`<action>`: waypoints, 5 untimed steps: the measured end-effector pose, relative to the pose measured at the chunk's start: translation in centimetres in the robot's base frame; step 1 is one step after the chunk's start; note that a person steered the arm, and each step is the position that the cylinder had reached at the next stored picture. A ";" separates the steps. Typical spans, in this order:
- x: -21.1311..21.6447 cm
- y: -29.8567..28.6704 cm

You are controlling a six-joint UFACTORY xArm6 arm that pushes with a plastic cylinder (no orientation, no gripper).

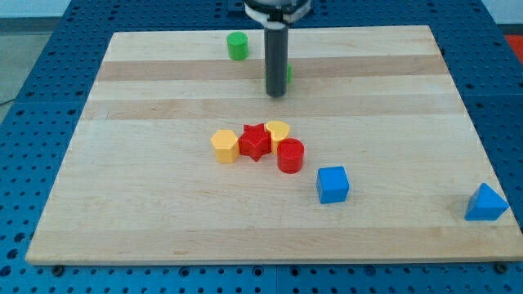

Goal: Move the green star into the right of the green circle

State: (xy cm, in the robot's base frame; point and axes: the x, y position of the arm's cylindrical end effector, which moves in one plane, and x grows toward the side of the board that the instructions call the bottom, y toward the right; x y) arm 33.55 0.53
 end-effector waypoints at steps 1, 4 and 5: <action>-5.4 0.8; -7.2 9.4; -10.1 9.0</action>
